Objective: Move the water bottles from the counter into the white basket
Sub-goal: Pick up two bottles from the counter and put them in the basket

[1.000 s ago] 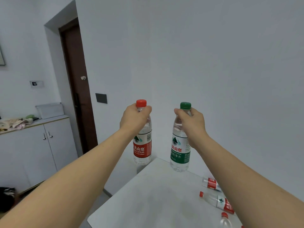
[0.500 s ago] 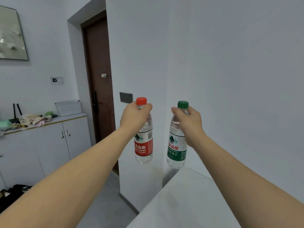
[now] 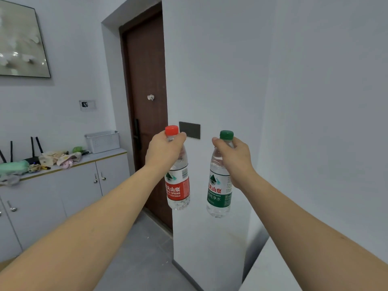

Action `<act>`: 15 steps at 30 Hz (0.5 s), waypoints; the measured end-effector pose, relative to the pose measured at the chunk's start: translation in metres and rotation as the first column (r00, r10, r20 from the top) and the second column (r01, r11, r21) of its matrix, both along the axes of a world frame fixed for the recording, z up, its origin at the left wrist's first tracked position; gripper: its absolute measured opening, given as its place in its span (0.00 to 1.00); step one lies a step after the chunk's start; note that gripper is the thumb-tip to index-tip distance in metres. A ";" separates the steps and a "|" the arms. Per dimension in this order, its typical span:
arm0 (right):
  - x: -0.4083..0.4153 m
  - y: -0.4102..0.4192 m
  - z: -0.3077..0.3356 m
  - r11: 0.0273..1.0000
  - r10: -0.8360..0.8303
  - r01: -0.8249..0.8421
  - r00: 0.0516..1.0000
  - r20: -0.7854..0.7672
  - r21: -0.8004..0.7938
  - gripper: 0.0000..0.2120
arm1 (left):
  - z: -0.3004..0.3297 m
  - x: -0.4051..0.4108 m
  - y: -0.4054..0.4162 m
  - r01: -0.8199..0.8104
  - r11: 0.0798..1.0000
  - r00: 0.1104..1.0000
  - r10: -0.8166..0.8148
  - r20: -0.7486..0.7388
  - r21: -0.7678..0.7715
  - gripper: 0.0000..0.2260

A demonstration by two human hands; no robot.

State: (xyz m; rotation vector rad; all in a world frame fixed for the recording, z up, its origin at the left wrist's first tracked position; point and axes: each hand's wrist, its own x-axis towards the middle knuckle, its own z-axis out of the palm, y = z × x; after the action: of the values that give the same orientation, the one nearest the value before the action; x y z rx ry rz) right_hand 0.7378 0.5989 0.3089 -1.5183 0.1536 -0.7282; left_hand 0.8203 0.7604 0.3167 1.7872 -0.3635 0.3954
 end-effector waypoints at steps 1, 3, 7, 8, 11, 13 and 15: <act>0.014 0.005 -0.001 1.000 0.012 -0.012 1.000 0.004 0.001 0.04 | -0.001 0.012 0.006 -0.019 1.000 1.000 0.019 -0.001 0.003 0.13; 0.040 0.017 -0.003 0.999 0.033 -0.033 0.999 0.001 0.001 0.04 | -0.004 0.035 0.019 -0.044 0.999 0.999 0.044 -0.010 0.001 0.14; 0.093 0.046 -0.005 0.999 0.042 -0.042 0.999 -0.014 -0.002 0.05 | -0.007 0.085 0.049 -0.082 0.997 0.997 0.082 0.001 0.008 0.13; 0.106 0.054 -0.006 0.999 0.040 -0.040 0.999 -0.019 -0.006 0.05 | -0.008 0.098 0.057 -0.086 0.996 0.996 0.086 0.003 0.014 0.14; 0.147 0.080 -0.007 1.000 0.025 -0.026 0.999 -0.028 -0.014 0.07 | -0.009 0.137 0.084 -0.080 0.996 0.997 0.079 0.021 0.034 0.12; 0.174 0.098 -0.008 1.000 0.010 -0.010 1.000 -0.027 -0.011 0.08 | -0.008 0.164 0.103 -0.065 0.997 0.998 0.064 0.027 0.040 0.12; 0.201 0.116 -0.008 1.000 -0.002 0.001 1.000 -0.024 -0.003 0.08 | -0.006 0.191 0.121 -0.052 0.998 0.998 0.051 0.031 0.045 0.12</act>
State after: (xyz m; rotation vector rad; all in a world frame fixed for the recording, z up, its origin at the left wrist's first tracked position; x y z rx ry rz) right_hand 0.9393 0.7152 0.3005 -1.5308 0.1716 -0.7120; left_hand 1.0113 0.8814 0.3106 1.8403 -0.3504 0.4539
